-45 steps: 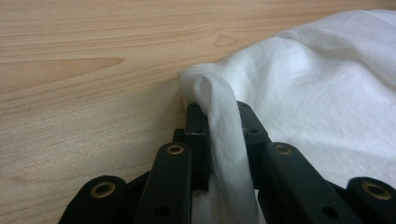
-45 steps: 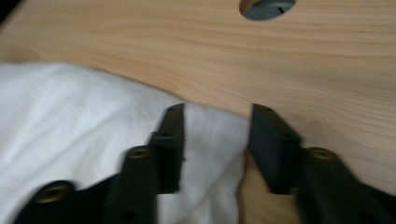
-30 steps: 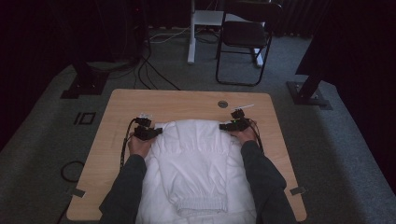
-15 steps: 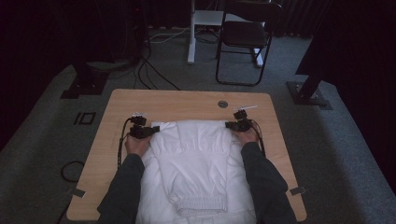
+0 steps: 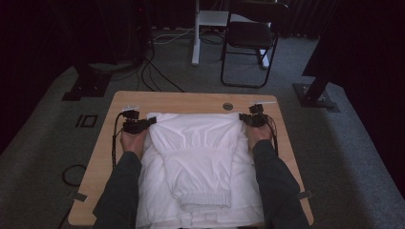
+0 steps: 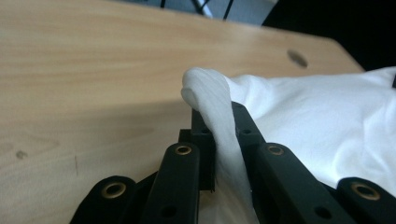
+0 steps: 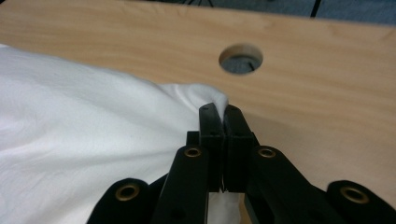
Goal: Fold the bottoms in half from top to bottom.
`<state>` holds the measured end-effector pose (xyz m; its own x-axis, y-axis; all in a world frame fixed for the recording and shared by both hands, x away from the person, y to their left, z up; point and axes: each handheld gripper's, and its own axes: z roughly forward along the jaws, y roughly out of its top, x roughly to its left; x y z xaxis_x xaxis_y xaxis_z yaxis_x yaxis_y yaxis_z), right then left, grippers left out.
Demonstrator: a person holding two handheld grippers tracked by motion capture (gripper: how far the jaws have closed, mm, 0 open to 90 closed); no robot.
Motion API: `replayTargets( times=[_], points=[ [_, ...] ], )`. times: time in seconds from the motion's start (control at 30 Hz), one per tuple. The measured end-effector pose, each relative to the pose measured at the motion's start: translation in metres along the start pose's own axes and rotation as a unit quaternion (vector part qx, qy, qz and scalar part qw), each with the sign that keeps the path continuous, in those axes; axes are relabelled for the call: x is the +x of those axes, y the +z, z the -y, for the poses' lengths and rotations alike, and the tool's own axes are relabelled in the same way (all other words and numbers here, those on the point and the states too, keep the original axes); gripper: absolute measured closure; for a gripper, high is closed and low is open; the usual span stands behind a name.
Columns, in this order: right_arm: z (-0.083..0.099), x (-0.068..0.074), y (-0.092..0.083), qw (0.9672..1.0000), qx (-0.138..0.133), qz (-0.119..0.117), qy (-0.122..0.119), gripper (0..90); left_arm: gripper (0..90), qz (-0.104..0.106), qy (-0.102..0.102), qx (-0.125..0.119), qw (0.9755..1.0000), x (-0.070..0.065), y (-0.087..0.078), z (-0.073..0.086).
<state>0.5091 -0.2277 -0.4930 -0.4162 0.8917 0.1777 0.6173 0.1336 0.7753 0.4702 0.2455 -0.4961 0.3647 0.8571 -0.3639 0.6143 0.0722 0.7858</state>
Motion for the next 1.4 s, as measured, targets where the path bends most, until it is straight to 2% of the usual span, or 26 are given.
replayTargets(
  times=[0.13,0.23,0.27,0.3,0.37,0.5,0.6,0.67,0.7,0.73,0.8,1.0,1.1,1.13,1.23,1.3,1.4],
  points=[
    [-0.007,-0.003,-0.008,0.9996,-0.022,-0.014,0.014,88.8,83.7,0.003,0.010,-0.004,0.9999,-0.005,-0.004,-0.009],
    [-0.012,-0.001,-0.017,0.9990,-0.041,-0.013,0.007,88.8,83.6,0.026,0.012,-0.035,0.9990,-0.014,-0.014,-0.018],
    [-0.012,-0.001,-0.017,0.9990,-0.041,-0.013,0.007,88.8,83.5,0.026,0.012,-0.035,0.9990,-0.014,-0.014,-0.018],
    [-0.014,-0.001,-0.021,0.9986,-0.050,-0.015,0.009,88.7,83.5,0.037,0.016,-0.047,0.9981,-0.018,-0.022,-0.023],
    [-0.016,0.000,-0.034,0.9968,-0.077,-0.025,0.001,88.7,83.3,0.046,0.028,-0.054,0.9971,-0.023,-0.031,-0.025],
    [-0.008,0.005,-0.058,0.9941,-0.098,-0.037,-0.027,88.7,83.3,0.067,0.052,-0.062,0.9945,-0.031,-0.054,-0.017],
    [0.007,0.010,-0.076,0.9921,-0.106,-0.051,-0.044,88.7,83.3,0.092,0.060,-0.065,0.9918,-0.036,-0.072,-0.003],
    [0.013,0.012,-0.082,0.9916,-0.106,-0.052,-0.052,88.7,83.0,0.097,0.064,-0.063,0.9912,-0.038,-0.078,0.003],
    [0.019,0.014,-0.087,0.9911,-0.106,-0.056,-0.058,88.7,83.0,0.108,0.072,-0.058,0.9898,-0.041,-0.088,0.016],
    [0.032,0.017,-0.097,0.9902,-0.107,-0.061,-0.067,88.7,82.6,0.116,0.070,-0.057,0.9892,-0.042,-0.093,0.022],
    [0.046,0.019,-0.104,0.9899,-0.103,-0.071,-0.066,88.7,82.0,0.122,0.073,-0.052,0.9885,-0.043,-0.101,0.037],
    [0.091,0.029,-0.111,0.9915,-0.072,-0.084,-0.069,88.6,80.1,0.121,0.074,-0.017,0.9898,-0.039,-0.112,0.079],
    [0.110,0.031,-0.116,0.9916,-0.065,-0.098,-0.055,88.5,79.7,0.119,0.069,-0.008,0.9905,-0.037,-0.118,0.097],
    [0.117,0.032,-0.116,0.9920,-0.057,-0.097,-0.057,88.5,79.2,0.114,0.073,-0.002,0.9908,-0.037,-0.119,0.103],
    [0.136,0.037,-0.113,0.9933,-0.025,-0.090,-0.069,88.4,78.4,0.110,0.064,0.018,0.9918,-0.034,-0.119,0.120],
    [0.146,0.039,-0.108,0.9930,-0.006,-0.096,-0.069,88.1,78.4,0.089,0.070,0.044,0.9926,-0.032,-0.116,0.131],
    [0.152,0.041,-0.104,0.9920,0.009,-0.105,-0.070,85.9,77.0,0.091,0.057,0.043,0.9932,-0.028,-0.116,0.138]
  ],
)
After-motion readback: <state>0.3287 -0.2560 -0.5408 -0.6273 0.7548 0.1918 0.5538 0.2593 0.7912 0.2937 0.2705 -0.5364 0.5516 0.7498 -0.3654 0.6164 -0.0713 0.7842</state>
